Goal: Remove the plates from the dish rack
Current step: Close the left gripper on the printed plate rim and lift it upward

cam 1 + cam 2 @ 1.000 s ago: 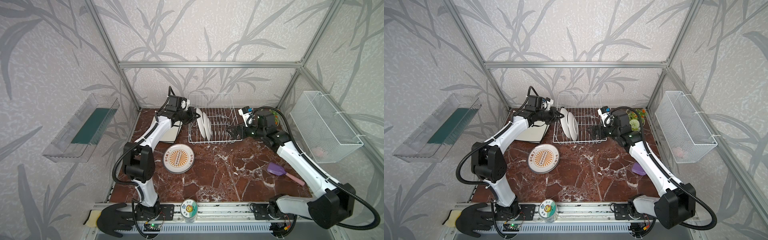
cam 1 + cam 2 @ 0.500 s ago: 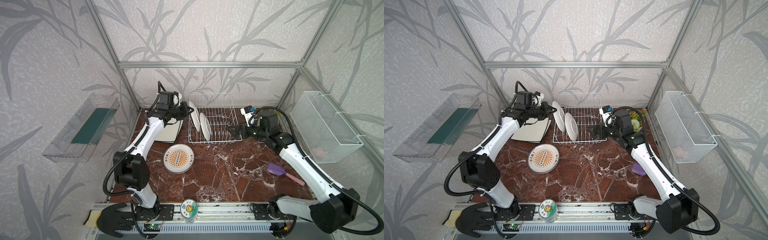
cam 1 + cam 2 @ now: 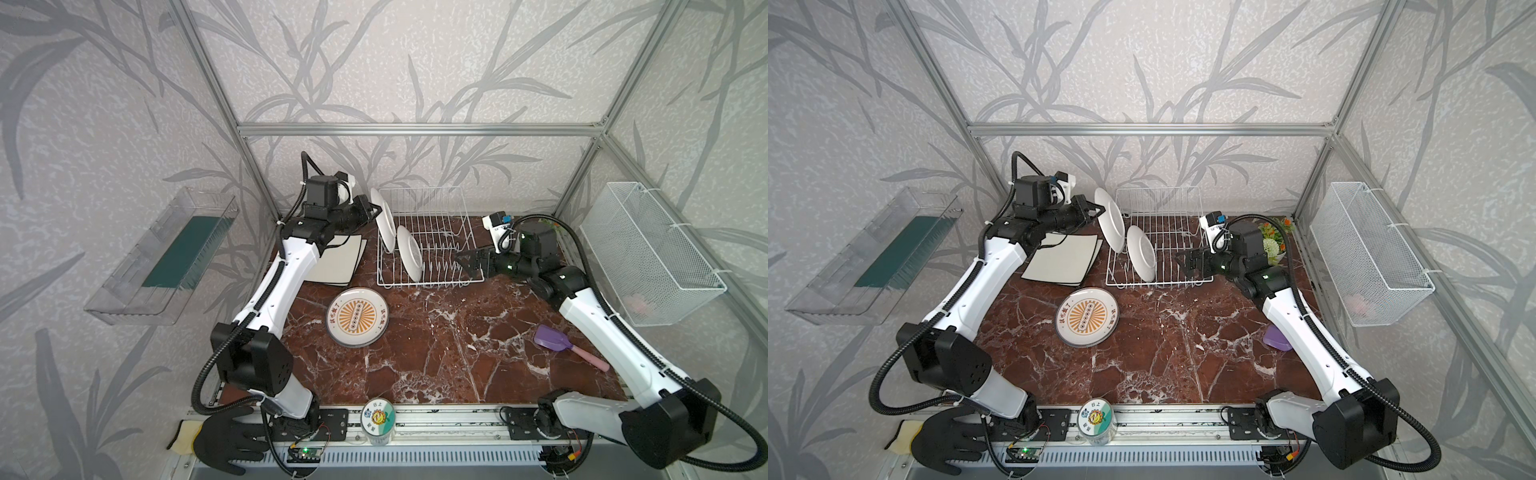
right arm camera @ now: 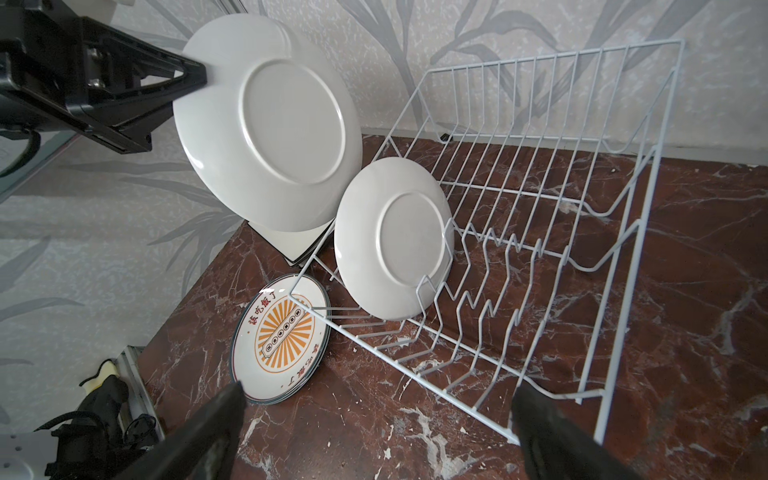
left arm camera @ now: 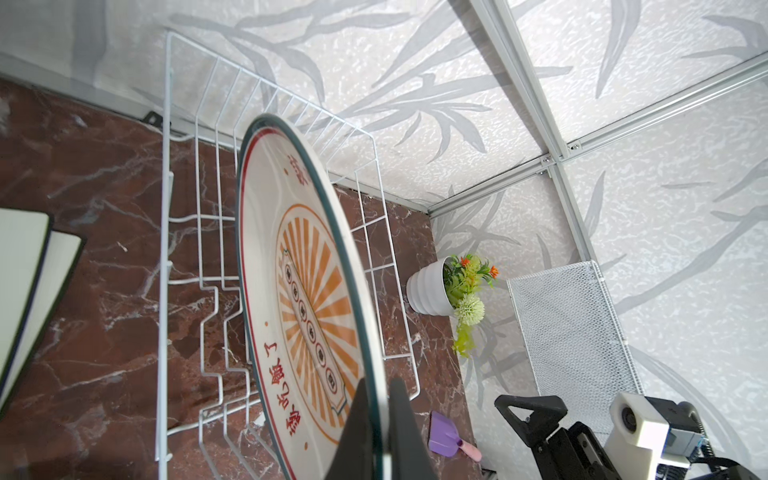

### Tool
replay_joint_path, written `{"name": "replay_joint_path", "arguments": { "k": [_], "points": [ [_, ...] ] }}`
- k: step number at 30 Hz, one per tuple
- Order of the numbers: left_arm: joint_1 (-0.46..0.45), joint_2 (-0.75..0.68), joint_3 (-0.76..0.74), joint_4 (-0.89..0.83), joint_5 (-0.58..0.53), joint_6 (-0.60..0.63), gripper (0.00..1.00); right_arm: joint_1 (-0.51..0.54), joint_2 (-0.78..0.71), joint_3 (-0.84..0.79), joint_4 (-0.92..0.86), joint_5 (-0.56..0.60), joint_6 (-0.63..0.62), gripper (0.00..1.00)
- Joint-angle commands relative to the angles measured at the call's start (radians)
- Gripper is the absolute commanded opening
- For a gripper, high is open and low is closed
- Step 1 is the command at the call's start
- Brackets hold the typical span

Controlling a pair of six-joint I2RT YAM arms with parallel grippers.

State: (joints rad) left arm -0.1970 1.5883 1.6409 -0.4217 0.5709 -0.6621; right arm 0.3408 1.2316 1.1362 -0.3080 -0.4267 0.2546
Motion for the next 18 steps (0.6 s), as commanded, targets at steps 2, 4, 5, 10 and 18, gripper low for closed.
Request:
{"name": "replay_joint_path", "arguments": {
  "k": [2,4,5,10,18],
  "points": [
    [-0.011,-0.059,0.080,-0.046,-0.038,0.166,0.00,0.004,-0.014,0.017,0.034,0.011,0.056,0.99],
    [-0.021,-0.064,0.107,-0.087,-0.052,0.240,0.00,0.004,-0.012,0.025,0.041,0.019,0.080,0.99],
    [-0.025,-0.062,0.123,-0.109,-0.059,0.272,0.00,0.004,-0.011,0.030,0.045,0.022,0.091,0.99],
    [-0.086,-0.054,0.212,-0.245,-0.107,0.538,0.00,-0.003,0.001,0.054,0.091,0.021,0.189,0.99],
    [-0.237,-0.088,0.179,-0.299,-0.244,0.917,0.00,-0.008,0.081,0.147,0.116,-0.001,0.343,0.99]
  ]
}}
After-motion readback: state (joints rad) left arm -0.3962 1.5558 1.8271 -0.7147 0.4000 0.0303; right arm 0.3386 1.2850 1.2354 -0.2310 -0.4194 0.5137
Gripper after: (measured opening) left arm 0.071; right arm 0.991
